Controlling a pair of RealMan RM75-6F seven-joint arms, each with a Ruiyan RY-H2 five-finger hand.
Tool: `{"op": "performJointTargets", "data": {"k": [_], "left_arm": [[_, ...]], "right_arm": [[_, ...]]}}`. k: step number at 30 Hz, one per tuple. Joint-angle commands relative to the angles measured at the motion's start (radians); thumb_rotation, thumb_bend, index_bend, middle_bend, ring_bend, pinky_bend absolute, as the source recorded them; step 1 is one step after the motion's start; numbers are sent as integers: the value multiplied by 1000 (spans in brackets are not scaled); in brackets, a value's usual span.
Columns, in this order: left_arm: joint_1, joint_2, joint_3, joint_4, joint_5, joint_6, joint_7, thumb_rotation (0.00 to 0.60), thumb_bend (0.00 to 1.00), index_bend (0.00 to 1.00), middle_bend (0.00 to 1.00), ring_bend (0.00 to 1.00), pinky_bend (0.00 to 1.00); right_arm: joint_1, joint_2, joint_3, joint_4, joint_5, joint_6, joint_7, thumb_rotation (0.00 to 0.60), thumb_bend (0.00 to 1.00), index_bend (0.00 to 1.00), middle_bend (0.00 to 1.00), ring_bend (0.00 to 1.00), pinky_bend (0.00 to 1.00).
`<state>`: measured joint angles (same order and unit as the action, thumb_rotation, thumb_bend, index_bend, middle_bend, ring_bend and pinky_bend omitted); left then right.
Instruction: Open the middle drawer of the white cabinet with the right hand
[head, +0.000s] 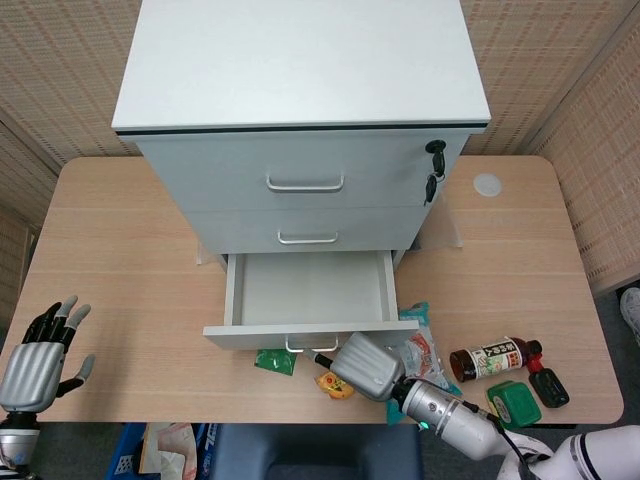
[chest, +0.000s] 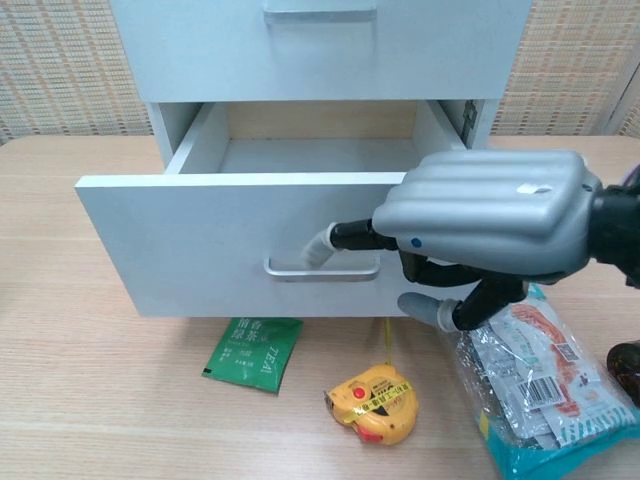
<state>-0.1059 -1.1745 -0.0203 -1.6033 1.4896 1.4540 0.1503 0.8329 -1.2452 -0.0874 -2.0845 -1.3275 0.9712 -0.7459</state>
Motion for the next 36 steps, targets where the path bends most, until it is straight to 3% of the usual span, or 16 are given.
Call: {"op": "performJointTargets", "data": {"k": [1, 9, 20, 30, 36], "left_arm": [[0, 0, 0, -1, 1, 0, 0, 600, 360, 112, 0, 34, 122], [2, 4, -1, -8, 4, 6, 3, 600, 360, 112, 0, 33, 122], [2, 11, -5, -7, -4, 4, -5, 600, 359, 111, 0, 33, 122], [-6, 10, -9, -5, -2, -4, -12, 600, 360, 112, 0, 33, 122], [-9, 9, -11, -8, -1, -4, -13, 600, 359, 112, 0, 33, 122]], "right_arm": [[-29, 28, -8, -18, -61, 29, 35, 600, 462, 145, 927, 943, 886], [-88, 76, -11, -33, -194, 104, 103, 600, 461, 145, 908, 940, 886], [-257, 223, 10, -22, -343, 371, 207, 600, 461, 147, 826, 836, 886], [-435, 302, 28, 56, -261, 548, 297, 600, 436, 157, 723, 729, 867], [-513, 295, 35, 135, -165, 563, 360, 600, 365, 157, 603, 582, 741]]}}
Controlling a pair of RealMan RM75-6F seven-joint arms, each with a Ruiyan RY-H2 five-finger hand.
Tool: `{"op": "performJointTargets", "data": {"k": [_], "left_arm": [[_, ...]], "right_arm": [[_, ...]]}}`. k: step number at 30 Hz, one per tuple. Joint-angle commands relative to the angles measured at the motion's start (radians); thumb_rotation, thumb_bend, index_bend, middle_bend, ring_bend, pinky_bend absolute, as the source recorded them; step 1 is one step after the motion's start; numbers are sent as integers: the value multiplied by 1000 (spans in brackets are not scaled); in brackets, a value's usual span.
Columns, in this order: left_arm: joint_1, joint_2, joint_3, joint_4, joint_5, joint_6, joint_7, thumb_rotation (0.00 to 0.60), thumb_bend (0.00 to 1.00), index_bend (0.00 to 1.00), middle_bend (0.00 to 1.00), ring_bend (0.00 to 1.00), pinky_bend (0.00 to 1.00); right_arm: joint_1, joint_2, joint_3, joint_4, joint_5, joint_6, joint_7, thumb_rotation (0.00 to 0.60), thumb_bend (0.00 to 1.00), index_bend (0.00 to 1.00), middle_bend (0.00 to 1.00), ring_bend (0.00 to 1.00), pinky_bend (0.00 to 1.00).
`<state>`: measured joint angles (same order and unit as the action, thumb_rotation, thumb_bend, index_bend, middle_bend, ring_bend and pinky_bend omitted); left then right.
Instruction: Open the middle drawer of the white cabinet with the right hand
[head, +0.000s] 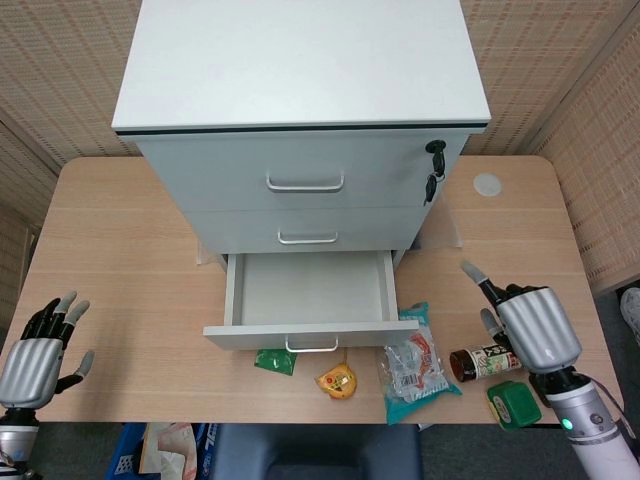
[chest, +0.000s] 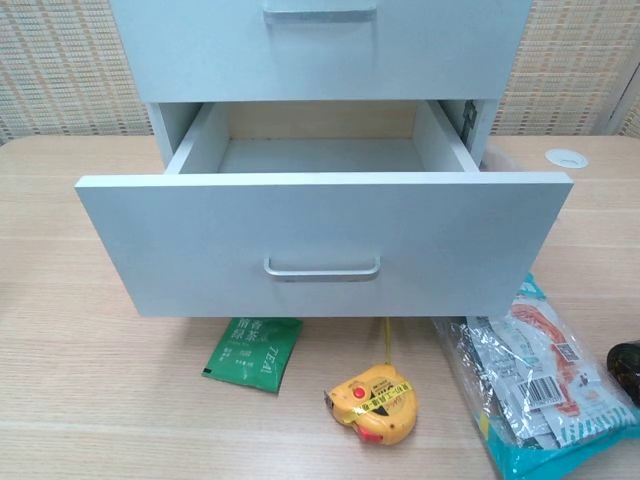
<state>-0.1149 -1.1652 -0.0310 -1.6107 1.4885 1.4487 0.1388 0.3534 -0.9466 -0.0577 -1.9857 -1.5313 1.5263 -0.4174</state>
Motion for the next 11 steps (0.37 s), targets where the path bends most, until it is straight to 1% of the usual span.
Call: {"op": "performJointTargets", "data": {"k": [1, 6, 8, 11], "left_arm": [[0, 0, -1, -1, 1, 2, -1, 600, 359, 112, 0, 33, 122], [1, 0, -1, -2, 3, 7, -2, 600, 360, 112, 0, 32, 122], [2, 0, 0, -2, 6, 9, -1, 600, 360, 112, 0, 33, 122], [1, -1, 1, -4, 9, 9, -2, 600, 359, 112, 0, 33, 122]], "right_arm": [[-44, -7, 7, 48, 51, 10, 42, 600, 356, 157, 579, 557, 713], [-96, -30, 12, 112, 109, 14, 84, 600, 347, 157, 467, 436, 586], [-117, -42, 15, 135, 124, 20, 99, 600, 347, 157, 446, 417, 563], [-142, -62, 18, 170, 134, 22, 127, 600, 347, 157, 444, 415, 561]]}}
